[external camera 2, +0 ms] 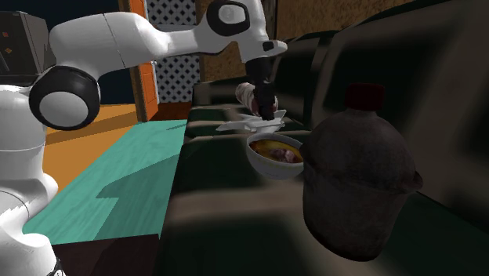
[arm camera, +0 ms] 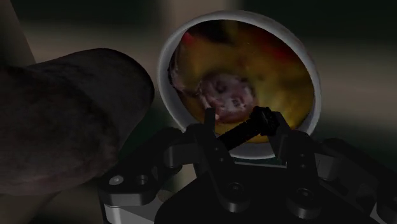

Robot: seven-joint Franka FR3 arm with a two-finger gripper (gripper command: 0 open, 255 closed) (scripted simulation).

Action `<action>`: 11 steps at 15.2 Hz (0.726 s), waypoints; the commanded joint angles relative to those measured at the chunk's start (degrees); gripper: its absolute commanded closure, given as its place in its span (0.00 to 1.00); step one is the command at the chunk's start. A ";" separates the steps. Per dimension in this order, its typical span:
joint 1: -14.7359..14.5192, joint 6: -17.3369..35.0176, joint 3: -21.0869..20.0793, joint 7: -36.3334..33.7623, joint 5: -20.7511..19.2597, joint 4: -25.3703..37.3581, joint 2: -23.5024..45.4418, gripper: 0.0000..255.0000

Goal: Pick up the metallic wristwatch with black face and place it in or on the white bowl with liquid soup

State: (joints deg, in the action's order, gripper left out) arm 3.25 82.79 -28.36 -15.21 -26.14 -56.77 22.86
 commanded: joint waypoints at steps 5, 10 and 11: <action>1.85 3.20 0.46 1.15 0.16 -1.97 0.82 1.00; 3.86 8.42 0.25 0.05 1.38 -9.71 -1.66 1.00; 4.17 9.38 0.24 -0.15 1.56 -11.05 -2.04 1.00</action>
State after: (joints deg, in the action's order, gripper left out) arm 7.15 91.27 -28.11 -15.18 -24.71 -66.68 21.08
